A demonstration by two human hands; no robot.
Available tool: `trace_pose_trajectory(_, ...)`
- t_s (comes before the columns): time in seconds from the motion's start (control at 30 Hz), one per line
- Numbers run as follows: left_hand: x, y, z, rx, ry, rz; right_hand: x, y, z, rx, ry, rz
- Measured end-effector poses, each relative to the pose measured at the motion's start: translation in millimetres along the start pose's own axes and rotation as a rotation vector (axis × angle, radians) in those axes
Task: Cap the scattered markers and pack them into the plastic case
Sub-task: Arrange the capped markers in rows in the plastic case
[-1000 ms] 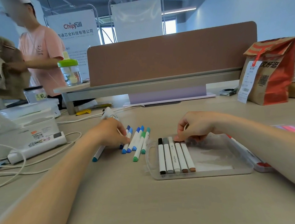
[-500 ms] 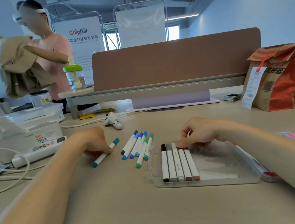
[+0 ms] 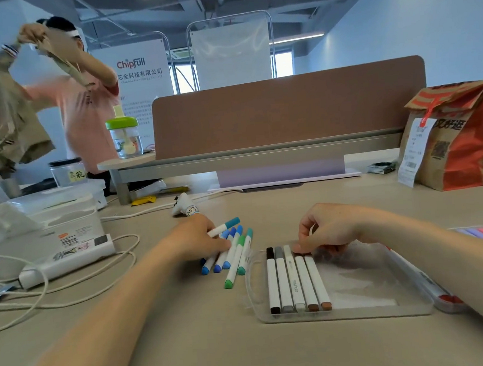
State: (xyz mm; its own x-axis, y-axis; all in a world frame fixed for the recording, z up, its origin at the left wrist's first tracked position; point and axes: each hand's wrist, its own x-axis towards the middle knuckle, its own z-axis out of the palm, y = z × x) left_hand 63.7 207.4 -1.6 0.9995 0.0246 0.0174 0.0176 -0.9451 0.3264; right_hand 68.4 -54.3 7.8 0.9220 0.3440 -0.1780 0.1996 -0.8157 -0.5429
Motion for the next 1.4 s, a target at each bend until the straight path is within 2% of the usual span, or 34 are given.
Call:
trace_pose_trajectory(0.2, -0.2, 2.5, 0.9, -0.023, 0.012, 0.011, 0.1, 0.6, -0.1, 0.007, -0.003, -0.008)
trace_pose_trajectory(0.7, 7.7, -1.8, -0.1, 0.232, -0.069, -0.047, 0.0, 2.2, 1.6, -0.004, 0.004, -0.022)
trace_pose_trajectory(0.8, 7.8, -6.5, -6.5, 0.120, -0.059, -0.046, -1.5, 0.5, -0.3, -0.021, 0.009, -0.022)
trace_pose_trajectory(0.93, 10.7, -17.6, -15.5, -0.090, 0.041, -0.122, -1.1, -0.4, 1.8, -0.014, -0.003, -0.037)
trace_pose_trajectory(1.4, 20.1, -22.4, -2.7, 0.277, -0.087, -0.126, -2.6, -0.9, 0.0, -0.010, 0.020, -0.025)
